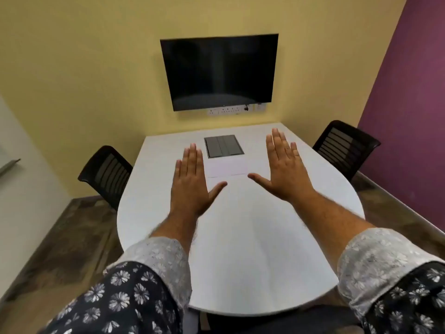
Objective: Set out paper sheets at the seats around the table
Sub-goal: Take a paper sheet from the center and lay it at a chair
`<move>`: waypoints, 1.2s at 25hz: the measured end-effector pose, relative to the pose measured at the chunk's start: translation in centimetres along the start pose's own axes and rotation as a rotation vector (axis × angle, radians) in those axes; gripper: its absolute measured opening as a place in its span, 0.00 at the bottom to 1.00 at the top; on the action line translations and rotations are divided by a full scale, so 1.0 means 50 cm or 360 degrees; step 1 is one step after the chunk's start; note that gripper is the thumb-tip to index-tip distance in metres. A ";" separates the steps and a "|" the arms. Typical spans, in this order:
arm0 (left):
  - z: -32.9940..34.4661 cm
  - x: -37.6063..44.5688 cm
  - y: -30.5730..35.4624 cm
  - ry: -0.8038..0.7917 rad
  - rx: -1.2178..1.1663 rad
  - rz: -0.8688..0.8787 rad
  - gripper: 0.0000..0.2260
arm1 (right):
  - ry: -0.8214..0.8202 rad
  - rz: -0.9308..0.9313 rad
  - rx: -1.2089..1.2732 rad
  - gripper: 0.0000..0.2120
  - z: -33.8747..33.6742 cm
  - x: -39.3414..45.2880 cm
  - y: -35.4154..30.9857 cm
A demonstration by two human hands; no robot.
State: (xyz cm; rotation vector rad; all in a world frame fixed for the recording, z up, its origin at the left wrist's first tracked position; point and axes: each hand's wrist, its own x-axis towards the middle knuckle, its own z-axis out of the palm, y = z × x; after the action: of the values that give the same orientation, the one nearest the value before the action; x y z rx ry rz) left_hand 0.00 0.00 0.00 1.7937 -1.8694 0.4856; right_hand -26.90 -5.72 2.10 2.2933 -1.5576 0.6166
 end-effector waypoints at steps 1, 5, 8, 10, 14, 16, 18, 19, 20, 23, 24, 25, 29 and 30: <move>0.025 -0.035 0.008 -0.0084 -0.0045 -0.0033 0.49 | -0.0071 0.0036 0.0016 0.53 0.020 -0.029 -0.002; 0.115 -0.167 0.051 -0.0315 -0.0120 -0.0088 0.48 | -0.0292 0.0031 0.0009 0.52 0.111 -0.166 0.011; 0.141 -0.217 0.087 -0.0450 -0.0143 -0.0082 0.48 | -0.0442 0.0075 0.0058 0.51 0.143 -0.239 0.025; 0.159 -0.266 0.130 -0.0571 -0.0111 -0.0060 0.48 | -0.0531 0.0061 0.0062 0.51 0.165 -0.297 0.050; 0.176 -0.334 0.232 -0.0718 -0.0128 -0.0050 0.49 | -0.0665 0.0057 0.0116 0.51 0.169 -0.391 0.143; 0.181 -0.351 0.308 -0.0737 -0.0177 -0.0116 0.48 | -0.0725 0.0055 0.0156 0.51 0.161 -0.428 0.206; 0.187 -0.359 0.402 -0.0780 -0.0279 -0.0231 0.48 | -0.0826 0.0022 0.0179 0.51 0.149 -0.462 0.271; 0.191 -0.359 0.453 -0.0790 -0.0337 -0.0279 0.48 | -0.0861 0.0018 0.0207 0.51 0.142 -0.476 0.303; 0.192 -0.358 0.498 -0.0808 -0.0399 -0.0322 0.47 | -0.0882 0.0021 0.0252 0.50 0.133 -0.489 0.329; 0.203 -0.354 0.623 -0.0843 -0.0555 -0.0482 0.47 | -0.0809 0.0081 0.0434 0.47 0.103 -0.542 0.413; 0.206 -0.355 0.661 -0.0881 -0.0581 -0.0524 0.47 | -0.0793 0.0088 0.0447 0.47 0.092 -0.563 0.444; 0.209 -0.357 0.695 -0.0935 -0.0585 -0.0534 0.47 | -0.0786 0.0093 0.0443 0.46 0.084 -0.582 0.476; 0.224 -0.347 0.804 -0.1020 -0.0517 -0.0443 0.46 | -0.0749 0.0199 0.0419 0.46 0.070 -0.611 0.590; 0.229 -0.338 0.829 -0.1002 -0.0529 -0.0449 0.46 | -0.0735 0.0244 0.0423 0.46 0.069 -0.615 0.617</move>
State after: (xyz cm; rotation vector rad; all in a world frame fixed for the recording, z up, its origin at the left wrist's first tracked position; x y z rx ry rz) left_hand -42.36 10.02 -15.54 2.0652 -1.8708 -0.5239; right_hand -64.81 5.97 -16.19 2.6718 -1.9754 0.3597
